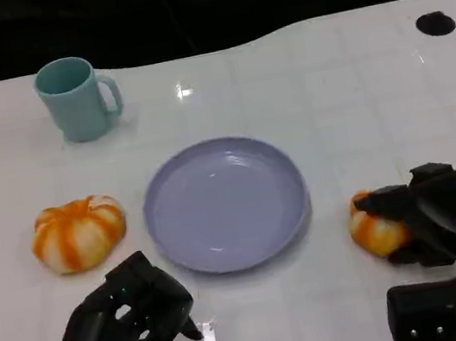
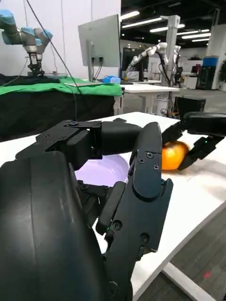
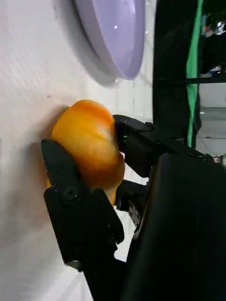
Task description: Grasp the bread from the table and place it into the plate.
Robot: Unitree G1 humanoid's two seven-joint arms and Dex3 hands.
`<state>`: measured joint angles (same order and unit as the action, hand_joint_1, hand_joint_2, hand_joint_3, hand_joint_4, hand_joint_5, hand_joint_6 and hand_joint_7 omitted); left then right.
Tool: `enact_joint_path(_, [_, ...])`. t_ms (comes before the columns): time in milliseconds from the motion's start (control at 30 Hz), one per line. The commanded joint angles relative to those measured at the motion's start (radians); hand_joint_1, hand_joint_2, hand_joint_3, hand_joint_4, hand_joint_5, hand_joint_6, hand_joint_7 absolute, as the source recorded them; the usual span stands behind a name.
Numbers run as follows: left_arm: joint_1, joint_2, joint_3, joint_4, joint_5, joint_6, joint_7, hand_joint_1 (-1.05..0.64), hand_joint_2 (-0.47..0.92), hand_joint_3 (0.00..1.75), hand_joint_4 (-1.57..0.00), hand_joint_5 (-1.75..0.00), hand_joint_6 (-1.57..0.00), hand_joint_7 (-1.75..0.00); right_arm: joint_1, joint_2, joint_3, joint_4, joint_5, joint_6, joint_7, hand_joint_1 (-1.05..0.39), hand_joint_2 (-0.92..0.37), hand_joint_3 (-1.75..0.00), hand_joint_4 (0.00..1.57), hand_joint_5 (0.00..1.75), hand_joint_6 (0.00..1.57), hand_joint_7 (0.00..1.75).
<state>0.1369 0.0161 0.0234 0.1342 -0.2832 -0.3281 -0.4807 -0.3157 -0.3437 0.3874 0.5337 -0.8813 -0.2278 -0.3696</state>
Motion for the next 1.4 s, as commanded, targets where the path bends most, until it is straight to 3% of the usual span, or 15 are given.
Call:
enact_joint_path(33, [0.011, 0.012, 0.002, -0.009, 0.012, -0.005, 0.014, -0.60, 0.92, 0.30, -0.63, -1.75, -0.61, -1.42, -0.067, -0.017, 0.015, 0.101, -0.003, -0.053, -0.125, -0.12, -0.53, -0.91, 0.89, 1.74, 0.80, 1.50])
enact_joint_path(300, [0.013, 0.010, 0.002, -0.017, -0.003, 0.008, 0.008, -0.59, 0.92, 0.29, -0.63, -1.75, -0.61, -1.41, -0.141, -0.009, 0.043, 0.240, 0.005, -0.149, -0.307, -0.14, -0.38, -1.21, 0.97, 1.75, 0.81, 1.62])
enact_joint_path(500, [0.011, 0.011, 0.002, -0.011, 0.001, -0.001, 0.006, -0.58, 0.92, 0.30, -0.63, -1.75, -0.61, -1.41, -0.157, -0.012, 0.041, 0.239, 0.012, -0.175, -0.346, -0.13, -0.36, -1.25, 0.98, 1.75, 0.76, 1.69])
enact_joint_path(733, [0.011, 0.012, 0.000, -0.008, 0.001, 0.000, 0.003, -0.57, 0.92, 0.31, -0.62, -1.75, -0.60, -1.42, -0.187, 0.023, 0.012, 0.155, 0.125, -0.276, -0.286, -0.12, -0.35, -1.27, 0.97, 1.75, 0.72, 1.75])
enact_joint_path(800, [0.011, 0.010, -0.002, -0.010, 0.002, 0.003, 0.007, -0.57, 0.92, 0.31, -0.62, -1.75, -0.60, -1.42, -0.205, 0.048, 0.009, 0.146, 0.160, -0.299, -0.252, -0.12, -0.31, -1.37, 0.99, 1.75, 0.72, 1.75])
enact_joint_path(967, [0.012, 0.007, -0.007, -0.008, 0.015, -0.007, 0.016, -0.57, 0.92, 0.31, -0.62, -1.75, -0.59, -1.43, -0.242, 0.107, 0.012, 0.131, 0.198, -0.288, -0.159, -0.16, -0.23, -1.47, 1.00, 1.75, 0.73, 1.74])
enact_joint_path(1200, [0.020, 0.007, -0.016, -0.020, 0.006, 0.008, 0.012, -0.56, 0.92, 0.32, -0.61, -1.75, -0.58, -1.45, -0.329, 0.204, 0.027, 0.230, 0.204, -0.299, -0.109, -0.19, -0.22, -1.51, 1.00, 1.75, 0.74, 1.73])
enact_joint_path(1400, [0.026, 0.011, -0.023, -0.023, -0.004, 0.012, 0.002, -0.55, 0.92, 0.32, -0.59, -1.75, -0.56, -1.45, -0.428, 0.285, 0.057, 0.396, 0.195, -0.321, -0.115, -0.21, -0.23, -1.50, 1.00, 1.75, 0.75, 1.73])
